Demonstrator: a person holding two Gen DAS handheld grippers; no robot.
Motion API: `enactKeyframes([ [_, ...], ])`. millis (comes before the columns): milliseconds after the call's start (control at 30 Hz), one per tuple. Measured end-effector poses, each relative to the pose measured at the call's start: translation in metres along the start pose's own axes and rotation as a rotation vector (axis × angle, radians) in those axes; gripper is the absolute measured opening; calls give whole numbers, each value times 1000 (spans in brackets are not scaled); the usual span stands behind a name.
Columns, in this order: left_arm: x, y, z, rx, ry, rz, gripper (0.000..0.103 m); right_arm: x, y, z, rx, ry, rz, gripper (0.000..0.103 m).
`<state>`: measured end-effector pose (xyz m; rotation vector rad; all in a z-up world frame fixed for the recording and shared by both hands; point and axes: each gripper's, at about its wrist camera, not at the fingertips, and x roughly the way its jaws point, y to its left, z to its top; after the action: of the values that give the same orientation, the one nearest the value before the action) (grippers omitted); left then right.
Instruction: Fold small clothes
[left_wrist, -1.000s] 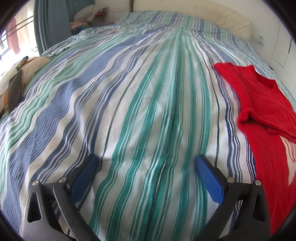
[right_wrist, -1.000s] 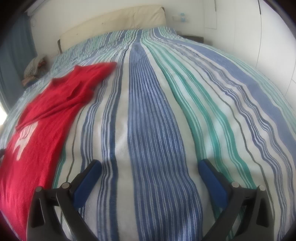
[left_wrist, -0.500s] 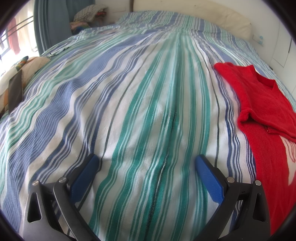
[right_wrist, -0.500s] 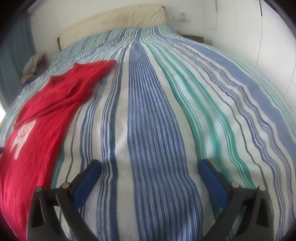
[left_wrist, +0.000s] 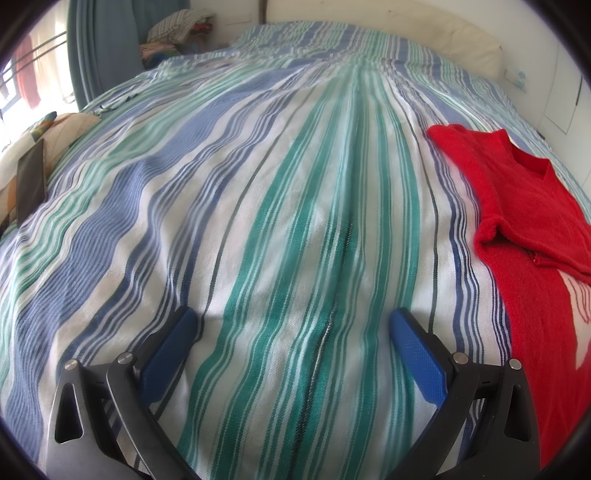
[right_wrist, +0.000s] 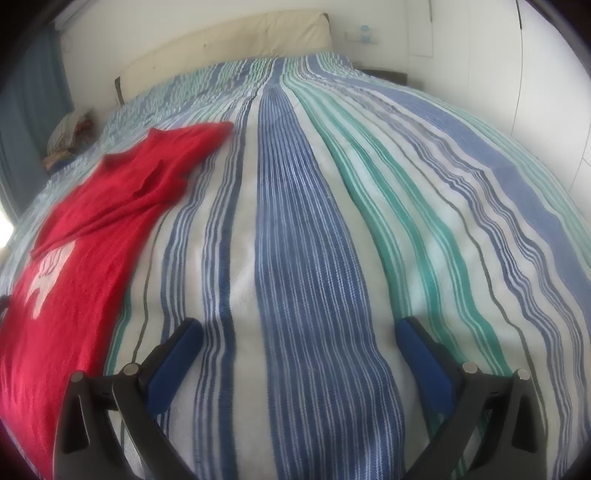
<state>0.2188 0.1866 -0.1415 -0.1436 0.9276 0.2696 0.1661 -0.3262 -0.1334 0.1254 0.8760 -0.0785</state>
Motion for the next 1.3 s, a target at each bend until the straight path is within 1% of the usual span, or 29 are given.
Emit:
enactKeyframes([
  [433, 0, 0, 0, 0, 1, 0, 103, 0, 0, 0, -4, 2, -5, 103],
  [633, 0, 0, 0, 0, 1, 0, 103, -2, -3, -1, 6, -6, 14, 103],
  [767, 0, 0, 0, -5, -8, 4, 103, -11, -4, 6, 1, 36, 37, 103],
  [800, 0, 0, 0, -9, -11, 4, 103, -19, -1, 7, -1, 44, 56, 103],
  [833, 1, -1, 0, -12, -9, 6, 103, -29, 2, 6, 6, 46, 95, 103],
  [900, 2, -2, 1, -23, -4, 16, 103, -52, 11, 0, 13, 42, 201, 103],
  [967, 2, -3, 2, -19, -1, 26, 103, -71, 23, -11, 8, 59, 293, 102],
  [1033, 2, -1, 2, -28, 9, 14, 103, -83, 35, -27, 13, 82, 374, 103],
  [1100, 0, 2, 5, -15, 69, -23, 103, -90, 47, -45, 26, 108, 452, 103],
  [1133, -4, 4, 8, 6, 123, -60, 103, -92, 54, -54, 30, 123, 482, 102],
  [1167, -12, 7, 6, 18, 157, -111, 102, -94, 60, -62, 28, 139, 502, 102],
  [1233, -47, 14, -9, 49, 149, -252, 102, -99, 70, -75, 14, 169, 529, 102],
  [1300, -87, 16, -37, 112, 156, -398, 102, -109, 72, -83, 0, 182, 555, 102],
])
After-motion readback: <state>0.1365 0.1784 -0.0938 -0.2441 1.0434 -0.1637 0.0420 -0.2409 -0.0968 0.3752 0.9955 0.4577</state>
